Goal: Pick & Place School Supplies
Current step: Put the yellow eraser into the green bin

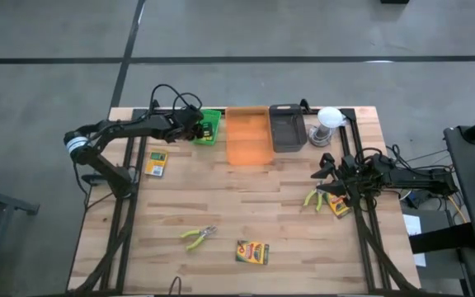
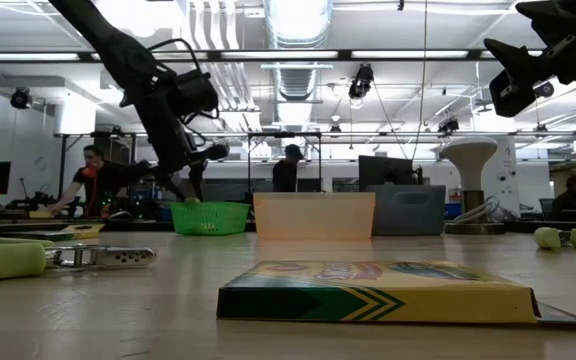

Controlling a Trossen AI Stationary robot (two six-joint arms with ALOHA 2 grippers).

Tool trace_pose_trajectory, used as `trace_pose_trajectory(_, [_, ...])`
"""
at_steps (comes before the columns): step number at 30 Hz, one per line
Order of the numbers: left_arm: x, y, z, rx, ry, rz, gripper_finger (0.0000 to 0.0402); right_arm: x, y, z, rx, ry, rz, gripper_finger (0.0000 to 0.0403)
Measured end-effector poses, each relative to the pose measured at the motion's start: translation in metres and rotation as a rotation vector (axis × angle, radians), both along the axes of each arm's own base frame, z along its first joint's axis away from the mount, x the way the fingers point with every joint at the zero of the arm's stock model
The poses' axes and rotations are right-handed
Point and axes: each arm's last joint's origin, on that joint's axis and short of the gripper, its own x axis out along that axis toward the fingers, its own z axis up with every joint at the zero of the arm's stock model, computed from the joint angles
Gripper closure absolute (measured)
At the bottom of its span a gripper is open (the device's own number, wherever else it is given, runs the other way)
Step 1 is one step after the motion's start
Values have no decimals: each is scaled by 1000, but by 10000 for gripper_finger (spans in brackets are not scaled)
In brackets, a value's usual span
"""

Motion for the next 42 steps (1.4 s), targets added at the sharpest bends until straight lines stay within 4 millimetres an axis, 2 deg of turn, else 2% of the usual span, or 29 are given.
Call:
trace_pose_trajectory(9, [-3,10,3,76,-5,68,309,0,0,0,0,0,1,202])
trace_pose_trajectory(16, [0,15,-2,15,-9,-40,309,0,0,0,0,0,1,202])
trace_pose_trajectory(27, [8,53,8,-36,26,-204,309,0,0,0,0,0,0,202])
trace_pose_trajectory(32, [15,68,3,-62,47,-276,309,0,0,0,0,0,1,202])
trace_pose_trajectory(37, [22,83,-13,-166,130,-285,309,0,0,0,0,0,1,202])
trace_pose_trajectory(42, [33,95,-19,-215,178,-306,309,0,0,0,0,0,0,202])
